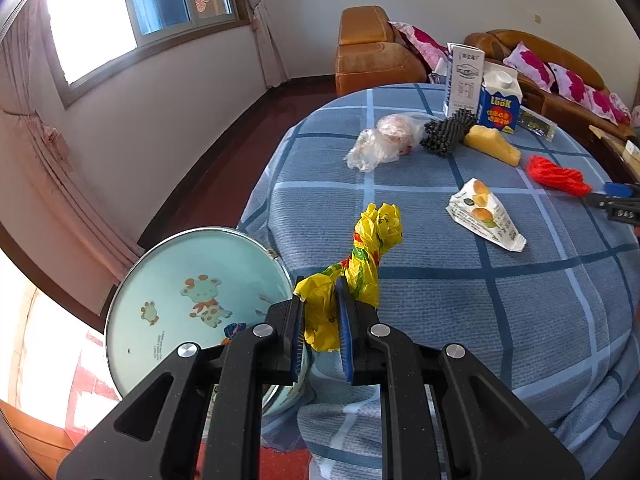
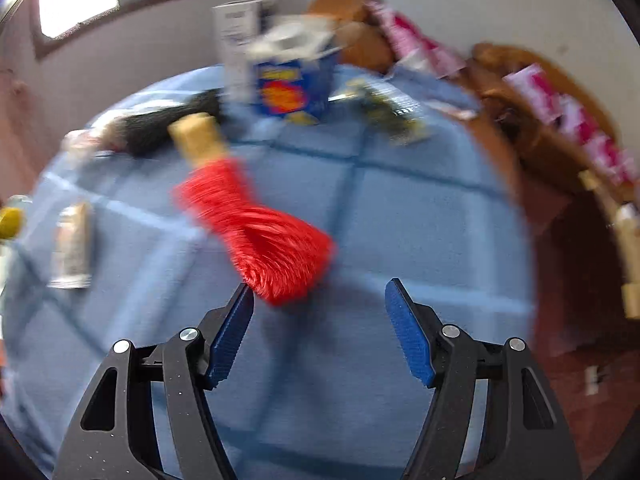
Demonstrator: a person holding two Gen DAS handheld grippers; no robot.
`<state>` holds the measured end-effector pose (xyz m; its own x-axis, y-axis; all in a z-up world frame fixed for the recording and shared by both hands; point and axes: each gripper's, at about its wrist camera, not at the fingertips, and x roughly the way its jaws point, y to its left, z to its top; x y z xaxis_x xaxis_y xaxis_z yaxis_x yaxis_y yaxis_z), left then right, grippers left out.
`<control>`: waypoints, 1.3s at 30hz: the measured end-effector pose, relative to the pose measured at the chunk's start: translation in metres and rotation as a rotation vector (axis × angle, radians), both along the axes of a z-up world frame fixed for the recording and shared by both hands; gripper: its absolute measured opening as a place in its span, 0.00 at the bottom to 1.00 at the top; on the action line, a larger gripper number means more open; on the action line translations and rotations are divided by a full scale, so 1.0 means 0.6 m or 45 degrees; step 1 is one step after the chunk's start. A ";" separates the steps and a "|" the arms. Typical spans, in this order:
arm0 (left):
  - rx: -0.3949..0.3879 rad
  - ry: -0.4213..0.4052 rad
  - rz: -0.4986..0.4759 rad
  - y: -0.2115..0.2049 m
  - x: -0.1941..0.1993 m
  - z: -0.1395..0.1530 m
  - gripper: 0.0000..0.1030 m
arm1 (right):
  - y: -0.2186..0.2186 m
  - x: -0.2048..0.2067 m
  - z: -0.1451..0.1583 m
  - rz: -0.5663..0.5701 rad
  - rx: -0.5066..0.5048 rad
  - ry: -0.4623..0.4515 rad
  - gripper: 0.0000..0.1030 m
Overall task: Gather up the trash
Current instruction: 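Grasp the red mesh net with the right tool while the left holds the yellow wrapper, then carry the yellow wrapper and red mesh net over the teal bin with both tools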
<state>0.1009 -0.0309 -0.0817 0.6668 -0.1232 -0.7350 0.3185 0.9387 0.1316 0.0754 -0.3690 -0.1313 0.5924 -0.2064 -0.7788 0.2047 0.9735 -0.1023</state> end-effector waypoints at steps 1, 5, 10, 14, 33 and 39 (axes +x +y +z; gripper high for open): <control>-0.002 0.001 0.003 0.002 0.001 0.000 0.14 | -0.014 -0.005 0.003 -0.023 -0.009 0.001 0.66; -0.009 0.007 0.001 0.003 0.005 -0.003 0.14 | -0.046 -0.032 0.032 -0.055 -0.036 -0.048 0.66; -0.016 0.006 -0.010 -0.003 0.003 -0.002 0.14 | -0.048 -0.024 0.061 -0.055 0.118 -0.174 0.65; -0.020 0.015 -0.018 -0.003 -0.001 -0.005 0.14 | -0.038 0.022 0.024 -0.092 0.240 -0.109 0.55; 0.016 -0.094 0.104 0.060 -0.017 0.048 0.14 | 0.072 0.029 0.103 0.200 0.181 -0.327 0.08; 0.049 -0.108 0.180 0.099 -0.022 0.057 0.14 | 0.148 0.050 0.125 0.400 0.162 -0.367 0.08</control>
<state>0.0878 0.0287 -0.0478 0.7352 0.0034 -0.6778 0.1701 0.9670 0.1894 0.1053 -0.2802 -0.0561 0.8075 0.1049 -0.5804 -0.1002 0.9941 0.0403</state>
